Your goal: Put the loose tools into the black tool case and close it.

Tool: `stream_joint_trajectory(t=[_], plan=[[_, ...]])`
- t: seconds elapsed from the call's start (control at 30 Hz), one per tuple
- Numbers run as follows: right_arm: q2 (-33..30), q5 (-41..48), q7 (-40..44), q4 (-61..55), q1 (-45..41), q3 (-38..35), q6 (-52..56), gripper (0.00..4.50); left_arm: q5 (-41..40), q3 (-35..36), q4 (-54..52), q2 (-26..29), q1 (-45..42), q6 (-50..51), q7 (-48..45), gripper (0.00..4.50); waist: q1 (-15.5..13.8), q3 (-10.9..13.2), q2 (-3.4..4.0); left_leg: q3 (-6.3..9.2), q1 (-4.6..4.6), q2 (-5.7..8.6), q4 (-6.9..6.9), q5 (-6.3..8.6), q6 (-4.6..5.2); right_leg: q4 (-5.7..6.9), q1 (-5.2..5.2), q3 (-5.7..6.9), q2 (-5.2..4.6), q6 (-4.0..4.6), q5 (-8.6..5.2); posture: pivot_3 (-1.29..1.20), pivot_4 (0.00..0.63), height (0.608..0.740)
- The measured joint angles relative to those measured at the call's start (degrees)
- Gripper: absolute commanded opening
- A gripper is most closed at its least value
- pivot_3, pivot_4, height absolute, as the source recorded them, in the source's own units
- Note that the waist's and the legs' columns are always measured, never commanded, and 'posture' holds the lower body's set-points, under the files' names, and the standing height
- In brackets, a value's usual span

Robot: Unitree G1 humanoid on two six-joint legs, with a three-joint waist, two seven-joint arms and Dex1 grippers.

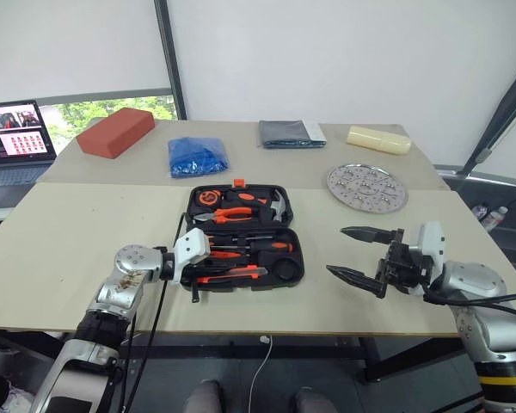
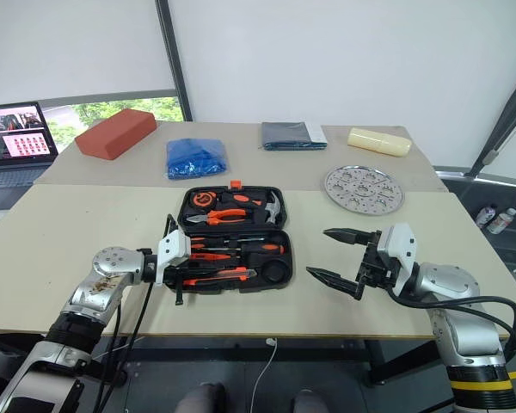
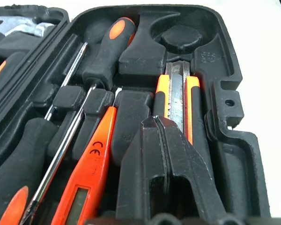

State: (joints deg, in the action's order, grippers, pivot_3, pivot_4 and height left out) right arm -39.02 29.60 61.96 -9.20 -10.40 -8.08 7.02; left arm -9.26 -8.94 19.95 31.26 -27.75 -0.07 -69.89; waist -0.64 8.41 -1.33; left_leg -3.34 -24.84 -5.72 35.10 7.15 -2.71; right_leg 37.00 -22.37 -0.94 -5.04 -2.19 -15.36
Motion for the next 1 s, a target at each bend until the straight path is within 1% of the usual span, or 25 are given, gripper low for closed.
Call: stream_joint_trajectory(t=[0.07, 0.1, 0.13, 0.17, 0.2, 0.23, 0.27, 0.3, 0.33, 0.4, 0.43, 0.47, 0.57, 0.67, 0.77, 0.87, 0.93, 1.0], plan=[[-0.22, 0.26, -0.32, -0.66, 0.86, -0.68, 0.14, 4.50, -0.73, 1.12, -0.04, -0.40, 0.85, -2.09, 0.06, 0.53, -0.01, 0.00, 0.00, 0.00, -0.01, 0.00, -0.05, -0.02, 0.04, -0.06, 0.00, 0.00, 0.00, 0.00, -0.01, 0.00, 0.150, 0.740], [-0.62, 0.55, -0.72, -1.23, 2.01, -1.78, 0.49, 4.50, -2.50, 2.40, -0.19, -1.13, 1.61, -3.45, -0.32, 0.71, -0.02, 0.00, 0.00, -0.01, -0.06, 0.01, -0.09, -0.04, 0.07, -0.11, -0.01, 0.00, -0.02, 0.00, -0.01, 0.00, 0.150, 0.740], [-1.37, 0.89, -0.95, -1.54, 3.27, -3.15, 0.80, 4.50, -4.98, 4.21, -0.58, -2.01, 3.15, -4.90, -0.98, 1.02, -0.02, 0.00, 0.00, -0.01, -0.12, 0.03, -0.12, -0.10, 0.18, -0.14, -0.06, 0.00, -0.04, -0.01, -0.01, 0.00, 0.150, 0.740], [-1.68, 0.97, -1.02, -1.67, 3.95, -4.03, 0.89, 4.50, -6.30, 4.84, -0.86, -2.21, 3.76, -5.17, -1.45, 1.48, -0.02, 0.02, -0.03, -0.01, -0.20, 0.03, -0.12, -0.16, 0.30, -0.14, -0.12, 0.00, -0.03, -0.07, 0.04, 0.00, 0.150, 0.740], [-2.48, 1.04, -1.12, -2.26, 5.63, -5.75, 0.91, 4.50, -8.50, 6.02, -1.83, -2.32, 4.98, -5.28, -2.31, 1.71, -0.03, 0.03, -0.04, -0.01, -0.31, 0.03, -0.13, -0.16, 0.32, -0.14, -0.23, 0.00, -0.03, -0.16, 0.12, 0.00, 0.150, 0.740], [-3.38, 1.08, -1.08, -3.09, 8.63, -8.15, 0.91, 4.50, -10.81, 7.77, -3.87, -2.20, 6.58, -5.42, -3.11, 2.17, -0.09, 0.04, -0.06, 0.01, -0.43, 0.03, -0.18, -0.16, 0.34, -0.13, -0.35, 0.01, -0.02, -0.05, 0.31, 0.00, 0.150, 0.740], [-3.77, 1.07, -1.07, -3.13, 10.40, -9.60, 0.91, 4.50, -12.01, 8.97, -5.02, -1.77, 7.52, -5.48, -3.52, 2.52, -0.09, 0.04, -0.07, 0.03, -0.43, 0.03, -0.19, -0.15, 0.36, -0.13, -0.33, 0.04, -0.02, -0.02, 0.31, 0.00, 0.150, 0.740], [-3.89, 1.07, -1.02, -3.27, 12.36, -11.41, 0.88, 4.50, -13.31, 10.04, -6.53, -1.12, 8.28, -5.24, -3.80, 2.77, -0.13, 0.05, -0.08, 0.03, -0.43, 0.03, -0.20, -0.14, 0.37, -0.13, -0.36, 0.04, -0.01, -0.02, 0.29, 0.00, 0.150, 0.740], [-3.93, 1.03, -0.94, -3.37, 15.05, -13.53, 0.83, 4.50, -14.77, 11.22, -9.02, -0.31, 9.36, -4.86, -3.99, 3.19, -0.20, 0.05, -0.08, 0.03, -0.45, 0.03, -0.24, -0.14, 0.37, -0.14, -0.37, 0.04, -0.01, -0.03, 0.28, 0.00, 0.150, 0.740], [-3.91, 0.87, -0.70, -3.14, 20.33, -17.15, -0.37, 4.50, -17.20, 13.08, -14.02, 1.41, 12.06, -3.92, -4.22, 3.93, -0.17, 0.05, -0.08, 0.02, -0.44, 0.04, -0.25, -0.13, 0.36, -0.19, -0.36, 0.04, -0.04, -0.13, 0.20, 0.00, 0.150, 0.740], [-3.54, 0.29, -0.54, -2.24, 24.20, -19.52, -1.83, 4.50, -18.36, 14.17, -17.39, 2.68, 14.87, -3.08, -4.40, 4.29, -0.05, 0.05, -0.07, 0.01, -0.39, 0.04, -0.25, -0.12, 0.36, -0.23, -0.31, 0.04, -0.05, -0.35, 0.03, 0.00, 0.150, 0.740], [-3.14, -0.25, -0.34, -1.21, 27.02, -21.73, -3.33, 4.50, -19.41, 14.84, -20.12, 3.20, 17.67, -2.68, -4.54, 4.47, -0.05, 0.04, -0.06, 0.00, -0.36, 0.05, -0.29, -0.11, 0.34, -0.30, -0.27, 0.04, -0.08, -0.20, -0.10, 0.00, 0.150, 0.740], [-1.84, -2.07, 0.00, 3.65, 33.32, -25.87, -6.47, 4.50, -20.87, 15.51, -25.24, 3.22, 24.60, -1.98, -3.99, 4.47, 0.03, 0.04, -0.07, -0.02, -0.32, 0.06, -0.23, 0.14, -0.02, -0.30, -0.25, 0.04, -0.14, -0.06, -0.19, 0.00, 0.150, 0.740], [-1.73, -3.53, 0.70, 6.11, 38.04, -27.25, -8.21, 4.50, -20.85, 15.49, -29.78, 2.78, 28.45, -2.50, -2.43, 4.47, 0.08, 0.06, -0.07, -0.01, -0.19, 0.06, -0.20, 0.19, -0.10, -0.28, -0.39, 0.05, -0.18, -0.01, -0.16, 0.00, 0.150, 0.740], [-1.93, -3.64, 0.93, 6.06, 39.07, -27.36, -8.13, 4.50, -22.62, 15.45, -33.00, 2.13, 30.16, -0.60, -0.75, 4.47, 0.36, 0.06, -0.04, -0.02, -0.09, 0.08, -0.18, 0.20, -0.12, -0.31, -0.44, 0.01, -0.25, -0.01, -0.16, 0.00, 0.150, 0.740], [-5.38, -3.65, 0.80, 3.44, 37.92, -26.83, -4.87, 4.50, -25.07, 15.06, -35.58, 1.68, 30.84, 2.29, 0.60, 4.47, 0.94, 0.07, 0.00, -0.02, -0.08, 0.14, -0.13, 0.20, -0.12, -0.32, -0.45, -0.04, -0.29, -0.01, -0.16, 0.00, 0.150, 0.740], [-10.89, -4.06, 0.40, 1.00, 34.76, -25.07, -0.28, 4.50, -27.03, 14.24, -37.67, 1.64, 30.87, 4.68, 1.13, 4.47, 1.45, 0.07, 0.00, -0.01, -0.06, 0.17, -0.14, 0.20, -0.11, -0.32, -0.46, -0.08, -0.30, -0.01, -0.15, 0.00, 0.150, 0.740], [-14.43, -4.42, 0.12, -0.60, 31.44, -23.21, 3.21, 4.50, -27.97, 13.71, -39.14, 1.50, 30.99, 5.95, 1.57, 4.47, 1.43, 0.10, -0.05, 0.03, -0.05, 0.18, -0.14, 0.19, -0.11, -0.30, -0.44, -0.06, -0.26, 0.00, -0.14, 0.00, 0.150, 0.740]])
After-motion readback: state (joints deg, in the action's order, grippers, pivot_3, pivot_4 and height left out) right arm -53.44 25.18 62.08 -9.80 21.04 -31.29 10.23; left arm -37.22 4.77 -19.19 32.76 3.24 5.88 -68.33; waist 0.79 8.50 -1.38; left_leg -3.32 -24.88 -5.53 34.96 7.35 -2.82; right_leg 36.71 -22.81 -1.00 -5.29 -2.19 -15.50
